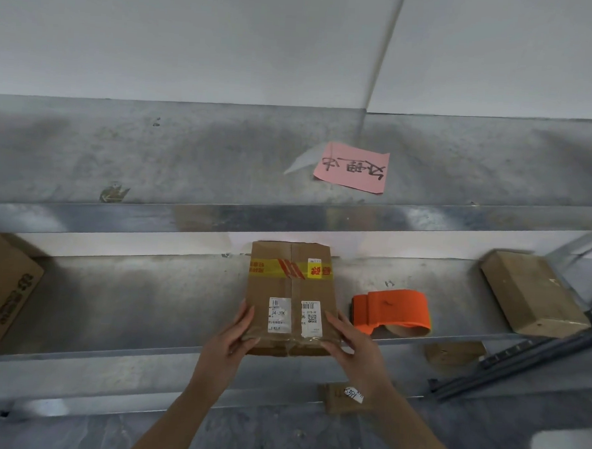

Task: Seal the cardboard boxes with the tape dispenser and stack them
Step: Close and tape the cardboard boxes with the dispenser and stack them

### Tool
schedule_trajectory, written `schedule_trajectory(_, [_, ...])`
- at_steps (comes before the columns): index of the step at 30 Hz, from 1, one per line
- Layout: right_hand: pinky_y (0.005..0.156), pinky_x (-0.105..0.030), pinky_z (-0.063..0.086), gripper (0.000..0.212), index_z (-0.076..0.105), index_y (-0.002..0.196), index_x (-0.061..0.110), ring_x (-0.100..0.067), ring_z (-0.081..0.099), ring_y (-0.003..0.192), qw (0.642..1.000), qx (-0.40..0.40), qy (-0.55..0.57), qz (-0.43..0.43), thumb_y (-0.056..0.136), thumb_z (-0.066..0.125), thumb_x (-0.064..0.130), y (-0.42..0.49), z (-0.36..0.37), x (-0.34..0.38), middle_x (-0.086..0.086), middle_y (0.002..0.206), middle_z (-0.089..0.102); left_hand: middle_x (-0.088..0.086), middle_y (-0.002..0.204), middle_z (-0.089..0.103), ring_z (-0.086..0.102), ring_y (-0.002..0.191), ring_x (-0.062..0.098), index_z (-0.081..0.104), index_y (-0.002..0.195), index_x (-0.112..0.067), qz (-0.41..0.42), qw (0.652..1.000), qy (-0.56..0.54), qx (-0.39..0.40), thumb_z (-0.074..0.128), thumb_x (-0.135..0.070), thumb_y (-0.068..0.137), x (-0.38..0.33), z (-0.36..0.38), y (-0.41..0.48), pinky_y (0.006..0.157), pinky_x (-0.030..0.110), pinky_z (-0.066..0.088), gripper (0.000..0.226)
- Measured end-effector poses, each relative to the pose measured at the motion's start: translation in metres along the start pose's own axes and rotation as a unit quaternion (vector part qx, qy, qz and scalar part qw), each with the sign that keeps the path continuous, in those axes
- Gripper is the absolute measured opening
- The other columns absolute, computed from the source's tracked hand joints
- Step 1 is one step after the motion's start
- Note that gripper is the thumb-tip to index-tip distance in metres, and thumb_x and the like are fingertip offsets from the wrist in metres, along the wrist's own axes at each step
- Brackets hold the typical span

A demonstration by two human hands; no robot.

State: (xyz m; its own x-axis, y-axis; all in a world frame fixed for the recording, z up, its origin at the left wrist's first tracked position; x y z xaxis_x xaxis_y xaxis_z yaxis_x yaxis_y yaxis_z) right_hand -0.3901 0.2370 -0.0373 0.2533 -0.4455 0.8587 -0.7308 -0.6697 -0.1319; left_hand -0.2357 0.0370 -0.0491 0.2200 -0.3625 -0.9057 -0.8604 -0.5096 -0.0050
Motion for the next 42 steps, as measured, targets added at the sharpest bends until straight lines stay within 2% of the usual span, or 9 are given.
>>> schedule_trajectory(6, [0.088, -0.001, 0.043, 0.054, 0.047, 0.128, 0.045, 0.027, 0.048, 0.097, 0.999, -0.017, 0.015, 0.043, 0.089, 0.069, 0.015, -0.003, 0.004, -0.001, 0.042, 0.114, 0.046, -0.029, 0.154, 0.018, 0.037, 0.135, 0.000, 0.023, 0.146, -0.047, -0.003, 1.000, 0.017, 0.017, 0.054, -0.030, 0.092, 0.001, 0.003, -0.002, 0.109, 0.025, 0.034, 0.065])
schedule_trajectory(10, [0.103, -0.020, 0.045, 0.054, 0.045, 0.127, 0.046, 0.008, 0.054, 0.112, 0.998, -0.015, 0.027, 0.059, 0.090, 0.068, 0.015, -0.008, 0.009, 0.004, 0.030, 0.122, 0.055, -0.022, 0.157, 0.012, 0.032, 0.137, 0.000, 0.013, 0.150, -0.040, -0.025, 0.999, 0.016, 0.044, 0.050, -0.052, 0.089, -0.002, 0.006, -0.006, 0.110, 0.022, 0.032, 0.073])
schedule_trajectory(14, [0.092, -0.009, 0.045, 0.050, 0.049, 0.132, 0.044, 0.003, 0.056, 0.112, 0.999, -0.017, -0.016, 0.040, 0.087, 0.070, 0.036, -0.028, 0.034, 0.017, 0.024, 0.128, 0.054, -0.019, 0.155, -0.002, 0.000, 0.146, 0.007, 0.007, 0.152, -0.025, -0.029, 0.993, 0.113, 0.026, 0.040, -0.043, 0.094, 0.000, -0.018, 0.001, 0.121, 0.037, 0.014, 0.069])
schedule_trajectory(16, [0.093, -0.019, 0.050, 0.045, 0.049, 0.131, 0.046, 0.005, 0.057, 0.108, 0.998, -0.022, -0.048, 0.042, 0.088, 0.059, 0.053, -0.031, 0.043, 0.023, 0.026, 0.123, 0.057, -0.016, 0.154, -0.005, -0.010, 0.145, 0.009, 0.006, 0.152, -0.018, -0.025, 0.986, 0.165, 0.002, 0.043, -0.033, 0.097, 0.004, -0.041, 0.008, 0.121, 0.043, 0.010, 0.068])
schedule_trajectory(21, [0.103, -0.034, 0.044, 0.048, 0.043, 0.140, 0.028, -0.012, 0.050, 0.123, 0.993, -0.088, -0.072, 0.032, 0.095, 0.054, 0.043, 0.015, 0.013, 0.051, 0.005, 0.135, 0.050, -0.014, 0.157, 0.008, 0.000, 0.146, 0.005, 0.023, 0.151, -0.019, -0.011, 0.983, 0.125, -0.135, 0.054, -0.036, 0.092, -0.016, -0.065, -0.023, 0.118, 0.040, 0.021, 0.069])
schedule_trajectory(28, [0.117, -0.047, 0.025, 0.093, 0.013, 0.154, 0.026, -0.025, 0.020, 0.147, 0.986, 0.016, -0.164, 0.031, 0.083, 0.069, 0.049, 0.090, 0.014, 0.044, 0.003, 0.163, 0.007, -0.024, 0.156, 0.005, 0.016, 0.144, 0.003, 0.009, 0.147, -0.044, -0.032, 0.993, 0.057, -0.100, 0.061, -0.059, 0.079, -0.029, 0.010, -0.071, 0.115, 0.036, 0.029, 0.087])
schedule_trajectory(34, [0.118, -0.052, 0.023, 0.094, 0.023, 0.151, 0.024, -0.023, 0.017, 0.146, 0.965, -0.011, -0.260, 0.031, 0.078, 0.060, 0.069, 0.076, 0.009, 0.034, 0.004, 0.156, 0.017, -0.023, 0.155, -0.005, 0.007, 0.145, 0.008, 0.001, 0.152, -0.029, -0.123, 0.986, 0.062, -0.091, 0.064, -0.070, 0.069, -0.024, 0.015, -0.052, 0.117, 0.041, 0.026, 0.112])
schedule_trajectory(38, [0.110, -0.040, 0.035, 0.077, 0.037, 0.141, 0.020, -0.026, 0.037, 0.128, 0.944, -0.065, -0.323, 0.005, 0.084, 0.049, 0.070, 0.035, 0.006, 0.043, -0.005, 0.137, 0.036, -0.018, 0.157, -0.012, -0.009, 0.146, 0.010, -0.001, 0.152, -0.026, -0.077, 0.976, 0.200, -0.050, 0.034, -0.095, 0.057, -0.006, -0.015, -0.046, 0.119, 0.040, 0.011, 0.123])
schedule_trajectory(42, [0.103, -0.035, 0.042, 0.074, 0.034, 0.145, 0.018, -0.025, 0.044, 0.126, 0.967, -0.038, -0.248, 0.032, 0.087, 0.061, 0.054, 0.021, 0.006, 0.040, -0.007, 0.139, 0.034, -0.018, 0.156, 0.003, 0.002, 0.147, 0.008, 0.012, 0.152, -0.028, -0.020, 0.962, 0.265, -0.057, 0.049, -0.064, 0.085, -0.009, -0.053, -0.034, 0.119, 0.040, 0.018, 0.084])
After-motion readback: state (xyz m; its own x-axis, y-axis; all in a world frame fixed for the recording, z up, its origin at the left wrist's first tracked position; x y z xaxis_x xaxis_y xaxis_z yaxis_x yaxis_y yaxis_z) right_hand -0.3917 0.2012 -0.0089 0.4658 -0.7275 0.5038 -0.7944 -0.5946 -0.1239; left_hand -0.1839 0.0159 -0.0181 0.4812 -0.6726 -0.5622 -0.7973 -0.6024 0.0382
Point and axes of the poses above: each hand's wrist, its own y-axis towards the middle knuckle, its own z-axis out of the palm, x = y × z, the point moved 9 cm from there along y, towards the middle knuckle
